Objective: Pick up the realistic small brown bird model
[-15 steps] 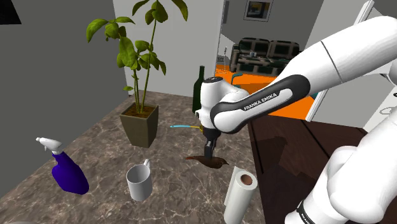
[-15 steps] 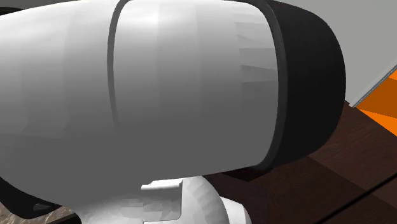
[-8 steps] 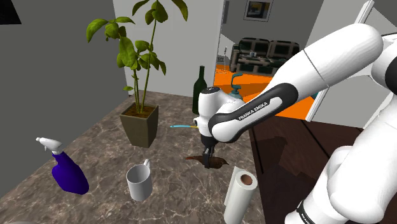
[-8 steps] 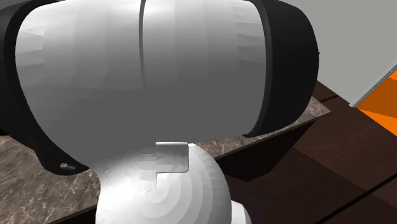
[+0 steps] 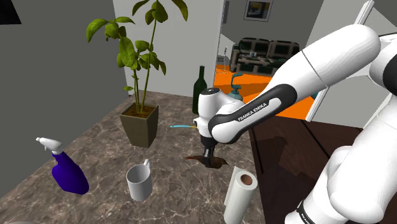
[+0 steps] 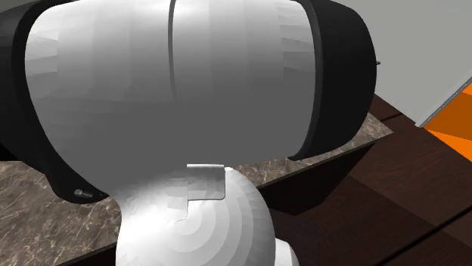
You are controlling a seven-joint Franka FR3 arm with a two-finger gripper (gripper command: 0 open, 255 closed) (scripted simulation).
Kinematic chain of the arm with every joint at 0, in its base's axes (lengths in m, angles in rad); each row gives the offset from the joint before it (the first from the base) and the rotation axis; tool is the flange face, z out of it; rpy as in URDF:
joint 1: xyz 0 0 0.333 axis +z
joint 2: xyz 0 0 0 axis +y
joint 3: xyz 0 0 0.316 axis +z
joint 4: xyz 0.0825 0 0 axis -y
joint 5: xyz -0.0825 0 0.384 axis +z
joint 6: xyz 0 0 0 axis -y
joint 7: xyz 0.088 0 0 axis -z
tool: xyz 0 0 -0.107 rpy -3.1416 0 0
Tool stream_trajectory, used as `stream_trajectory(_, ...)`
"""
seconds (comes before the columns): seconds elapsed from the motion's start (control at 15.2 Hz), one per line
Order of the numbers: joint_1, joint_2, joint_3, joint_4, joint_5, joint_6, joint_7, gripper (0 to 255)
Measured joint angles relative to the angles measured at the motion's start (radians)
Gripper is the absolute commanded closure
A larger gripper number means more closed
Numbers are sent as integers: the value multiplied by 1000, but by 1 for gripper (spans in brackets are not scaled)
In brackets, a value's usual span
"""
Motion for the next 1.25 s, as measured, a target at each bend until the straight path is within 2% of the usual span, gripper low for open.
stream_trajectory(0.33,-1,-12,-1,2,3,-15,-4,255)
stream_trajectory(1.25,4,-135,-7,77,32,-209,-29,255)
